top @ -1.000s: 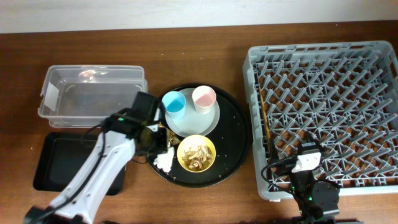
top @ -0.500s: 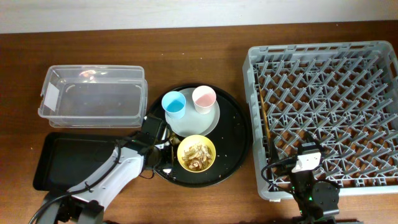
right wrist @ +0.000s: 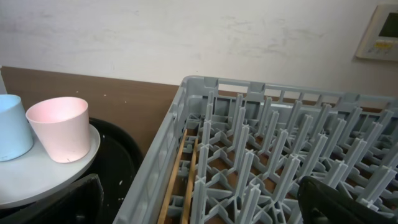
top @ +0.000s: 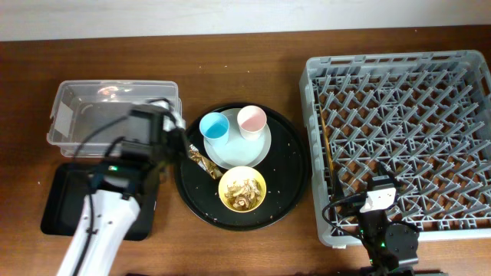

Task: Sort waste into correct bins and load items into the dishwasher rack
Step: 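Carry the tissue with the left gripper into the clear bin and release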

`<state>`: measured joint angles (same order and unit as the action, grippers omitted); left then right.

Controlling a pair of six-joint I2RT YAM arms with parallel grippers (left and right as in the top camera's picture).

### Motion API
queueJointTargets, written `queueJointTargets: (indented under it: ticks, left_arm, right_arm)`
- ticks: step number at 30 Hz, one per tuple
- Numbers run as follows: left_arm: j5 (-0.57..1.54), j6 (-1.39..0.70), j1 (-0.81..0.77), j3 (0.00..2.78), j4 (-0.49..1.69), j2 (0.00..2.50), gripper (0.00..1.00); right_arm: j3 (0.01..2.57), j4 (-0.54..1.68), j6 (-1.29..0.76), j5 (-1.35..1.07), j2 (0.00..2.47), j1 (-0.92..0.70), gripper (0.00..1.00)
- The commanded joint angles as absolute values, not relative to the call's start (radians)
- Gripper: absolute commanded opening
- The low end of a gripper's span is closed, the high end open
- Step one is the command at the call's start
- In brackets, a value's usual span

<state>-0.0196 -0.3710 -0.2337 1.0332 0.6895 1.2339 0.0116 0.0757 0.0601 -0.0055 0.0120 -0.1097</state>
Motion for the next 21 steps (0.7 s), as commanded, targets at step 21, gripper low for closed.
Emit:
queueJointTargets:
  ticks: [21]
  left_arm:
    - [-0.157,-0.357,0.154,1.064,0.191,1.595,0.29]
  right_arm:
    - [0.006,0.079,0.063,-0.012,0.004,-0.117,0.98]
